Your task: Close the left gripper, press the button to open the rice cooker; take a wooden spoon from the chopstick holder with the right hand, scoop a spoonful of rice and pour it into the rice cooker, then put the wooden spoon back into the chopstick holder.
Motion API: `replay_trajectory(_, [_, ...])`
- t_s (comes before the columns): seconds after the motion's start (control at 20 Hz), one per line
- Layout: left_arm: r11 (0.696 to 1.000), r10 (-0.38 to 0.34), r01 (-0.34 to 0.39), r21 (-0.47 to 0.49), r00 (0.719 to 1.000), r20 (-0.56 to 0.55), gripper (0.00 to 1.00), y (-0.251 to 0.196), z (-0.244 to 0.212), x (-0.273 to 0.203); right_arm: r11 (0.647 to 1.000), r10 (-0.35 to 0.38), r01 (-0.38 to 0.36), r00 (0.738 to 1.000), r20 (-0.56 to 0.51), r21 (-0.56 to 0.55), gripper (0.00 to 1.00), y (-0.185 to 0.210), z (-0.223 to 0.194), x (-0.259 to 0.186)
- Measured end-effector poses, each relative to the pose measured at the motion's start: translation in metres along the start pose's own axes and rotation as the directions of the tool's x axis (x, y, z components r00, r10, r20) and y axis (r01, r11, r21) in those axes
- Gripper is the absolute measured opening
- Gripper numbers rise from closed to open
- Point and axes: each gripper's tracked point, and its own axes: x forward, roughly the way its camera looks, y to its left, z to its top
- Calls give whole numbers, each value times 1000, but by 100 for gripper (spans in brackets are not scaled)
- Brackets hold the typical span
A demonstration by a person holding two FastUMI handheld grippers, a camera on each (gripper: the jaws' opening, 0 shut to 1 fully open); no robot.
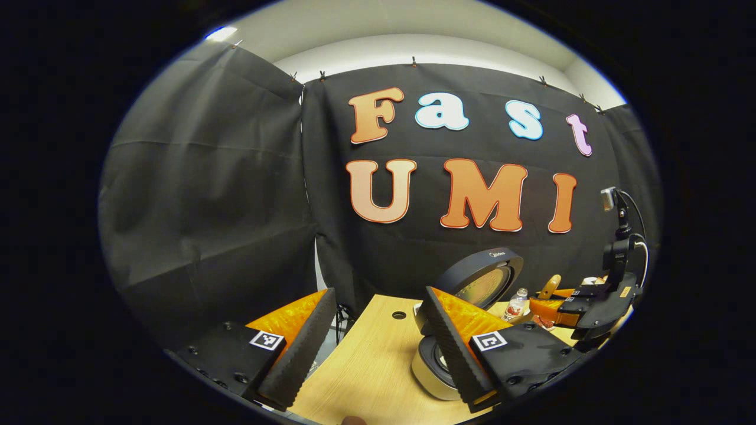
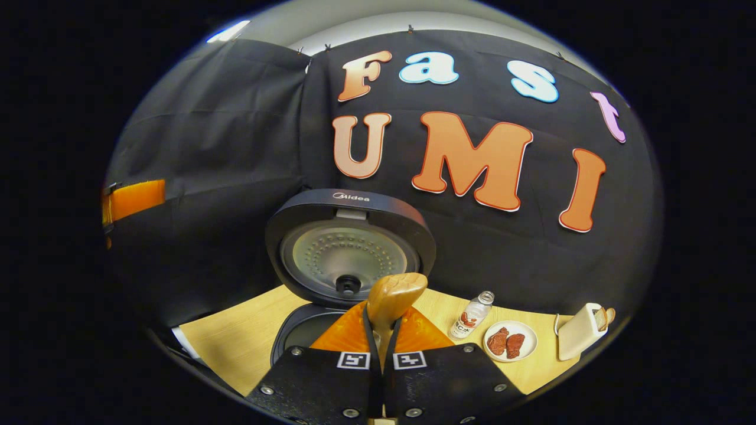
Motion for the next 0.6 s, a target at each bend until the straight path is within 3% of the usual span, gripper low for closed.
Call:
replay_trajectory(0.25, [1000, 9, -9, -5, 1000, 8, 100, -8, 3, -9, 993, -28, 26, 1000, 13, 117, 0, -30, 4, -19])
replay_trajectory(0.6, [1000, -7, 8, -19, 999, 45, 100, -25, 23, -23, 964, -148, 136, 989, 32, 230, 0, -112, 9, -75])
